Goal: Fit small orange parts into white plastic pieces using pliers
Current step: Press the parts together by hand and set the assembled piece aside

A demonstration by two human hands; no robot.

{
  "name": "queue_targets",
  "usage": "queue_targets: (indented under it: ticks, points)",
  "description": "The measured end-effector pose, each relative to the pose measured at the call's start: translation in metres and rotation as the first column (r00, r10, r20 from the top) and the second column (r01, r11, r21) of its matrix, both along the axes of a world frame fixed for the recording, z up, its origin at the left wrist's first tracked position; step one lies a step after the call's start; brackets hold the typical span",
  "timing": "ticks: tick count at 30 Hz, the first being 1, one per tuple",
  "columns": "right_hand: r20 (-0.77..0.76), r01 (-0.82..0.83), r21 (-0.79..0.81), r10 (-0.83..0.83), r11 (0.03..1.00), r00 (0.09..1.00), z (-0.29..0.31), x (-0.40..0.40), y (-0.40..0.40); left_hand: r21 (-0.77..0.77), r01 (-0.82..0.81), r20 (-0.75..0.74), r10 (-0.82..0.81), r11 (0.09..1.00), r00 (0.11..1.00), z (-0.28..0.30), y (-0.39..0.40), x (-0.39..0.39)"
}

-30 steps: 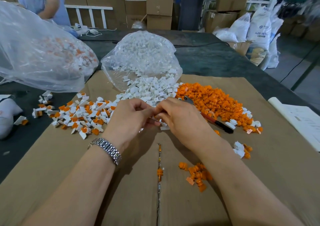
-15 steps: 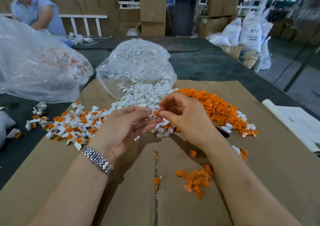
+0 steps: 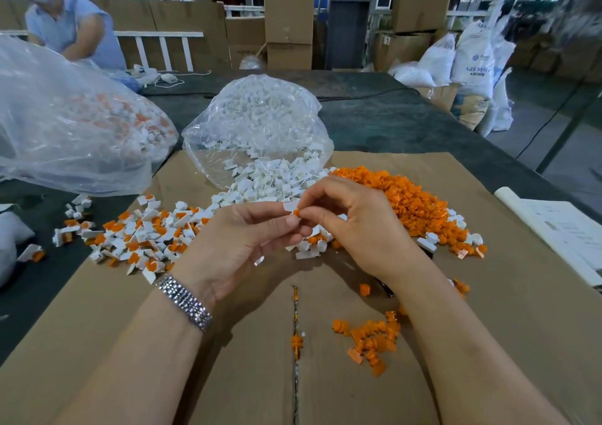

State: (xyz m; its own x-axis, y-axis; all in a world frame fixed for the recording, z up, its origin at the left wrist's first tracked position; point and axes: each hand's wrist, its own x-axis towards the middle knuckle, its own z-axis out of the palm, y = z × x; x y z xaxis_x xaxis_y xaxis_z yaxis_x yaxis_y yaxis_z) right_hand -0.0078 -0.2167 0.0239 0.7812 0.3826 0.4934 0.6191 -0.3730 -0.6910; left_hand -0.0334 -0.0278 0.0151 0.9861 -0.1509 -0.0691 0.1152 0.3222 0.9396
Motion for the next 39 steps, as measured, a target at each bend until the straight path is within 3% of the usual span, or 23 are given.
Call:
queue_targets:
  ticks: [5,8,13,19,26,29,35,39]
  points:
    - [0.108,0.023,-0.133,-0.009,0.991,0.994,0.001,0.000,0.000,0.229,-0.103,0.168,0.065,0.968,0.984,-0.002,-0.004,-0.003]
    - [0.178,0.059,-0.152,-0.032,0.987,0.983,0.001,-0.003,0.004,0.215,-0.151,0.241,0.098,0.965,0.966,-0.001,-0.006,-0.004]
    - [0.171,0.039,-0.095,-0.023,0.995,0.985,0.002,-0.007,0.009,0.258,-0.203,0.349,0.105,0.945,0.931,0.003,-0.006,-0.007]
    - [0.175,0.061,-0.105,-0.042,0.993,0.984,0.001,-0.007,0.010,0.445,-0.360,0.451,0.143,0.820,0.881,-0.002,-0.012,-0.008]
    - [0.179,0.084,-0.027,-0.078,0.996,0.981,-0.001,-0.007,0.013,0.480,-0.531,0.607,0.172,0.699,0.776,-0.005,-0.015,-0.010]
    - [0.196,0.069,-0.021,-0.063,0.997,0.978,-0.001,-0.006,0.012,0.450,-0.500,0.564,0.198,0.740,0.802,-0.007,-0.014,-0.007]
    - [0.238,-0.008,-0.063,0.022,0.998,0.971,0.005,-0.004,0.005,0.327,-0.269,0.423,0.114,0.906,0.899,-0.003,-0.006,-0.004]
    - [0.158,-0.028,0.046,0.021,0.999,0.987,0.004,-0.005,0.005,0.259,-0.261,0.419,0.135,0.930,0.898,-0.001,-0.005,-0.004]
